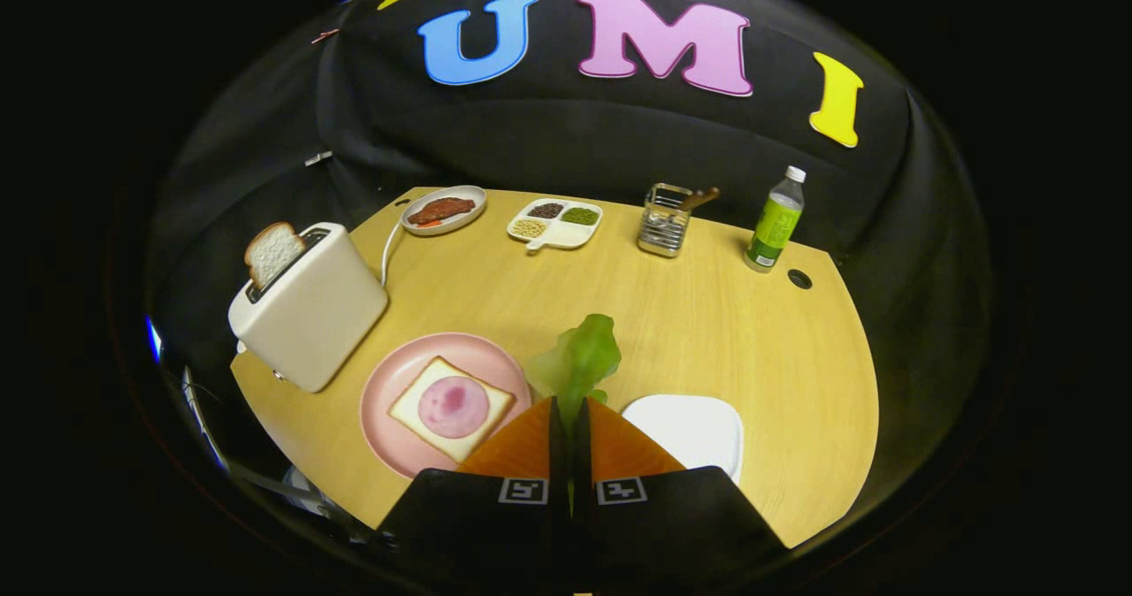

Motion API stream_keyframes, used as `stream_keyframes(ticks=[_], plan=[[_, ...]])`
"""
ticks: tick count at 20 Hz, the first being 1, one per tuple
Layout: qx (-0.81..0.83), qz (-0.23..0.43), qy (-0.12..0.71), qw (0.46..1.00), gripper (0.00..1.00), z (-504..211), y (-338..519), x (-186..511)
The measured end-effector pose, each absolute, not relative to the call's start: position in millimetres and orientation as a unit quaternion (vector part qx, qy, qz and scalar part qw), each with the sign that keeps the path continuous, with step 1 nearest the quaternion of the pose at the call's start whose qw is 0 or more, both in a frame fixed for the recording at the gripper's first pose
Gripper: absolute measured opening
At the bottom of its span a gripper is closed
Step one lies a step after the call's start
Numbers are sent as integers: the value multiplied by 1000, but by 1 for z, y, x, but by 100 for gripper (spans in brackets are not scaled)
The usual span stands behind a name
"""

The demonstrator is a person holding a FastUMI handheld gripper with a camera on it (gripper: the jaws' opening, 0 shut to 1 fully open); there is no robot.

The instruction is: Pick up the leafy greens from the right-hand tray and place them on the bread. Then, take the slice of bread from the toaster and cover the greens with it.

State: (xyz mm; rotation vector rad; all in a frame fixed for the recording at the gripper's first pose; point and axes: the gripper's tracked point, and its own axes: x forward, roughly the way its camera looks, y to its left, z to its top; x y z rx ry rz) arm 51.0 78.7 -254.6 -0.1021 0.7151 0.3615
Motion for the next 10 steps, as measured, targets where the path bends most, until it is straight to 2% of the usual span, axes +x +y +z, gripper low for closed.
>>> stream_keyframes(ticks=[10], plan=[[-72, 232, 362, 900, 5, -276, 173, 31]])
